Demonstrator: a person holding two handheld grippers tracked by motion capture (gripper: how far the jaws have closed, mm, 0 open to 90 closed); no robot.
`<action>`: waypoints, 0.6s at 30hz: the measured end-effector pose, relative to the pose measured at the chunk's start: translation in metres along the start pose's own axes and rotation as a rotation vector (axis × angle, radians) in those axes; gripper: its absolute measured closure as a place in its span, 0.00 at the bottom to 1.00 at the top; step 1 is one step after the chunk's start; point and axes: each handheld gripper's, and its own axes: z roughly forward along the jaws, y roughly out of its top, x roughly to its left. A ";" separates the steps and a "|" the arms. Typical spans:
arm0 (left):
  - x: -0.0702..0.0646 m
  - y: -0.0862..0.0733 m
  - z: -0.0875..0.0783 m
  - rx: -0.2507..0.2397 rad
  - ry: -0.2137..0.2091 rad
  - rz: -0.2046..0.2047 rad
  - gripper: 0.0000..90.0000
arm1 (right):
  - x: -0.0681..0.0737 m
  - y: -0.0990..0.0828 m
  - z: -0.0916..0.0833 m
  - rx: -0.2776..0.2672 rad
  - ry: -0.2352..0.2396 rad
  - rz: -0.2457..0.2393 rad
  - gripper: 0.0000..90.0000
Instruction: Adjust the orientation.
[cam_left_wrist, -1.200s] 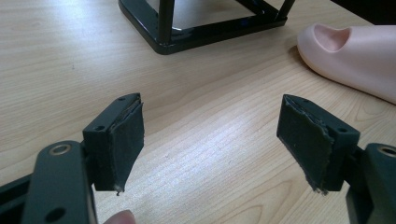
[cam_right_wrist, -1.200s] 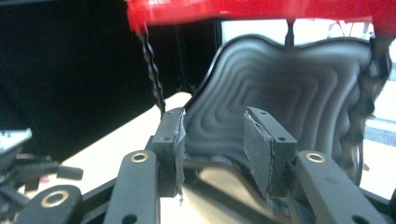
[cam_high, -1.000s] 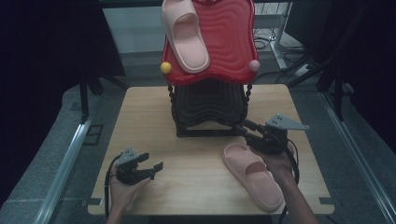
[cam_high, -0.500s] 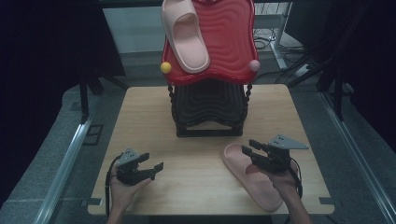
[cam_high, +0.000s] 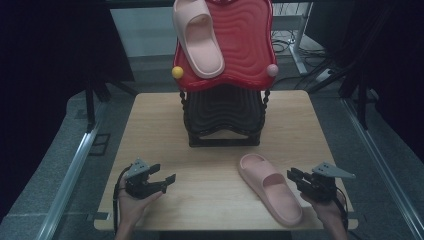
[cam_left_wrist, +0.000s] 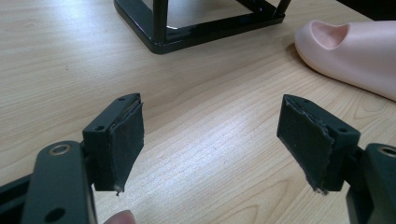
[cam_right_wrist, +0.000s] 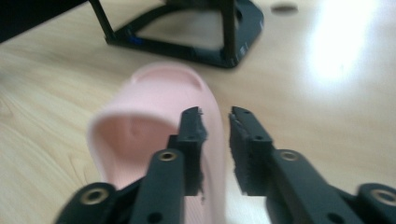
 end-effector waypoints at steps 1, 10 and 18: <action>0.000 0.000 0.000 0.001 0.000 0.000 0.26 | -0.003 -0.004 -0.001 0.017 -0.009 0.012 0.91; 0.000 0.000 0.001 0.005 -0.003 0.005 0.26 | -0.005 -0.033 -0.003 0.119 -0.034 -0.010 1.00; 0.000 0.000 0.000 0.000 -0.003 0.000 0.26 | 0.004 -0.044 -0.005 0.155 -0.027 -0.044 1.00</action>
